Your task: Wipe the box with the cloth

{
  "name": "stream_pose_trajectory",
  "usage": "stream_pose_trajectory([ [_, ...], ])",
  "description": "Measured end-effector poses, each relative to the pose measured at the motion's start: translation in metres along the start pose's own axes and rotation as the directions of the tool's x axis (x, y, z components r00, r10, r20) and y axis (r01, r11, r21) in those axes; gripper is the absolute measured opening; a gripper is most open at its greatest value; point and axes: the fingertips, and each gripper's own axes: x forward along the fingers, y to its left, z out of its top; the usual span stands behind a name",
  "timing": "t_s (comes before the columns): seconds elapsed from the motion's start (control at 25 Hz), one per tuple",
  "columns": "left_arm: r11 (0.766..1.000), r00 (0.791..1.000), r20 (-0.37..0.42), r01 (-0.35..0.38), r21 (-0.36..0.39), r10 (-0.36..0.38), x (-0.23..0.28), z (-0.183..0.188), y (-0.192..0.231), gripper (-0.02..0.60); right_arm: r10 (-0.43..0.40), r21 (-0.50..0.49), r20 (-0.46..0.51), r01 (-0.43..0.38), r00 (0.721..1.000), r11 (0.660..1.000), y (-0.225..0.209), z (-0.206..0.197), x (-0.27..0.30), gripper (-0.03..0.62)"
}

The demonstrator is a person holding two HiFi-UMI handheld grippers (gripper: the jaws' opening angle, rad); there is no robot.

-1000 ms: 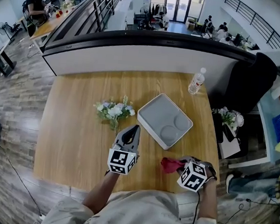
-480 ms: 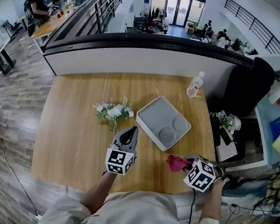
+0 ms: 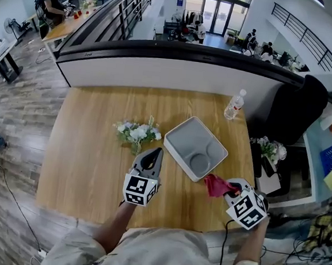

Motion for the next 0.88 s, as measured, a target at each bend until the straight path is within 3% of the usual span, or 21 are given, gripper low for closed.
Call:
stream_pose_trajectory([
  [0.2,1.000,1.000,0.014,-0.018,0.005,0.018,0.001,0.006,0.006,0.010,-0.089,0.011,0.108,0.088,0.990,0.996,-0.016,0.016,-0.004,0.054],
  [0.36,1.000,0.999,0.025,-0.022,0.020,0.021,0.001,0.009,0.007,0.010,-0.159,0.017,0.200,0.159,0.967,0.987,-0.026,0.034,-0.010,0.054],
  [0.68,0.999,0.998,0.055,-0.016,0.040,0.014,0.001,0.018,0.004,0.010,-0.299,0.096,0.385,0.284,0.873,0.954,-0.045,0.062,-0.026,0.054],
  [0.88,0.998,0.997,0.075,-0.018,0.052,0.014,-0.002,0.025,0.006,0.009,-0.340,0.167,0.432,0.296,0.836,0.940,-0.047,0.073,-0.028,0.055],
])
